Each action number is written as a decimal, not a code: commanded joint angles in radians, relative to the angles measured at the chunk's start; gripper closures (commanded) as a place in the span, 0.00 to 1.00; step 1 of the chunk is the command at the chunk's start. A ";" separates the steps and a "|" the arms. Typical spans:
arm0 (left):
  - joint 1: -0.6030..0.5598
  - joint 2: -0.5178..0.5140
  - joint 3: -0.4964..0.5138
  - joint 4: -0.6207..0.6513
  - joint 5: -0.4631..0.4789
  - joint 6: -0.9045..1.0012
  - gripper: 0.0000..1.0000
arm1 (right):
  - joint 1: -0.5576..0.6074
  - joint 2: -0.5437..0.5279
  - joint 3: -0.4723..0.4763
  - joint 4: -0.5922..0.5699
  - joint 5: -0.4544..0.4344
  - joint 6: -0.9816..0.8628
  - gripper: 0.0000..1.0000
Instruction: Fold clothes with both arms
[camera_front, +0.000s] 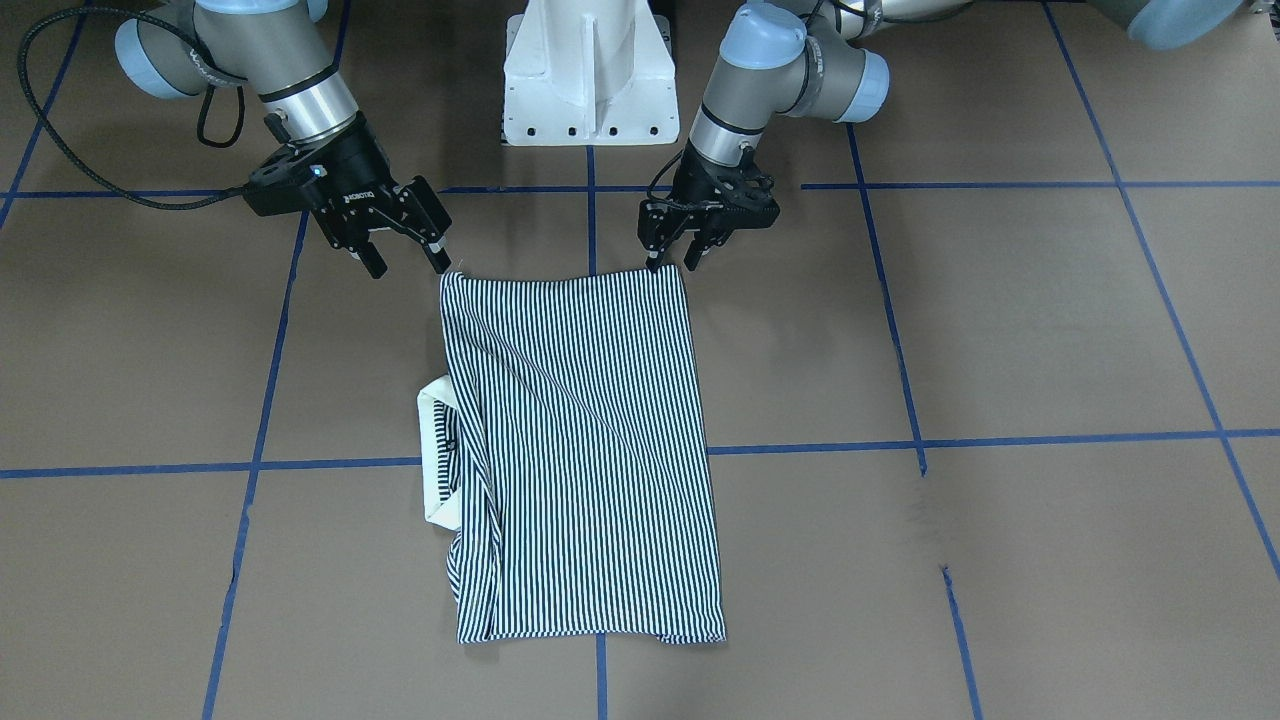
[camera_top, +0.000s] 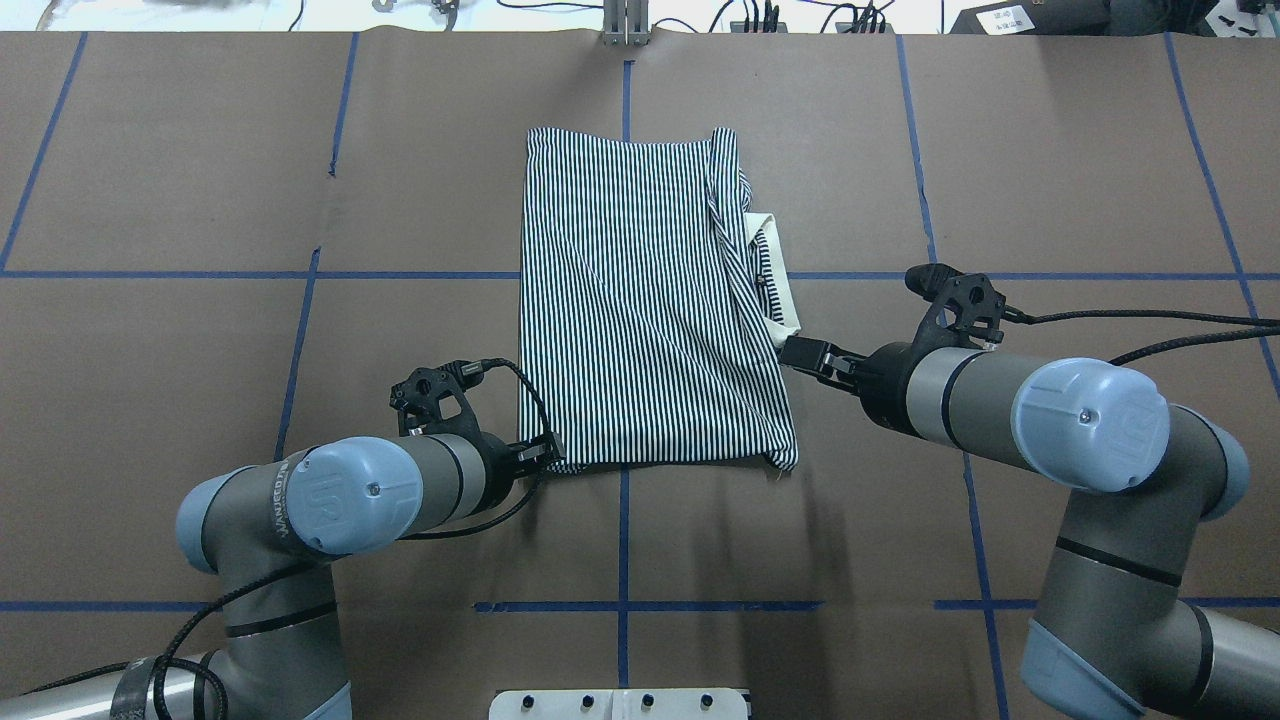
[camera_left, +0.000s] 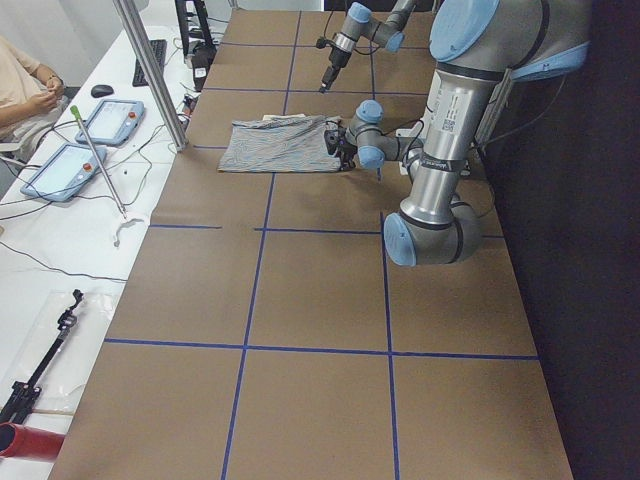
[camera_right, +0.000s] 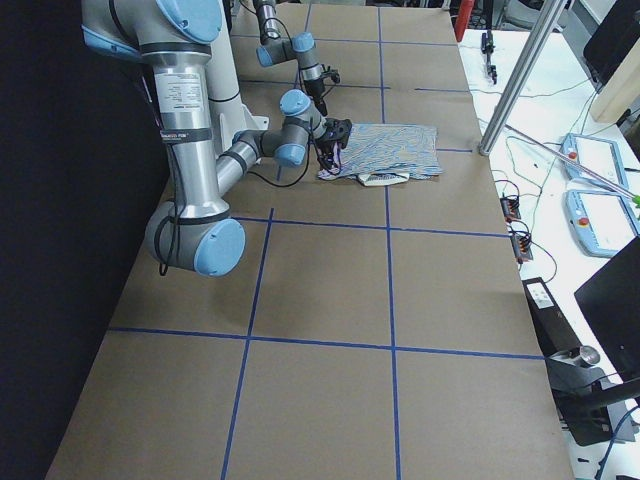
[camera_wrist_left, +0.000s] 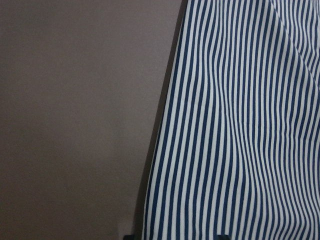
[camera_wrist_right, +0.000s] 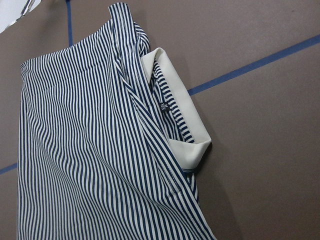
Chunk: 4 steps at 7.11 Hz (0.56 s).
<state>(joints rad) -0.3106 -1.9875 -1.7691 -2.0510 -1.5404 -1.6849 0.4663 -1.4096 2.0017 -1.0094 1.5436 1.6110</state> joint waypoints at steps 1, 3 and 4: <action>-0.008 -0.001 0.011 0.002 0.000 0.007 0.37 | 0.000 -0.002 -0.001 0.000 0.000 0.001 0.00; -0.009 -0.002 0.020 0.000 0.000 0.007 0.37 | 0.000 -0.002 -0.001 0.000 -0.013 0.001 0.00; -0.009 -0.004 0.020 0.000 0.000 0.007 0.40 | 0.000 -0.002 -0.001 0.000 -0.013 0.001 0.00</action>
<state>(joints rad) -0.3187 -1.9898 -1.7515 -2.0505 -1.5401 -1.6784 0.4664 -1.4112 2.0003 -1.0094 1.5344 1.6122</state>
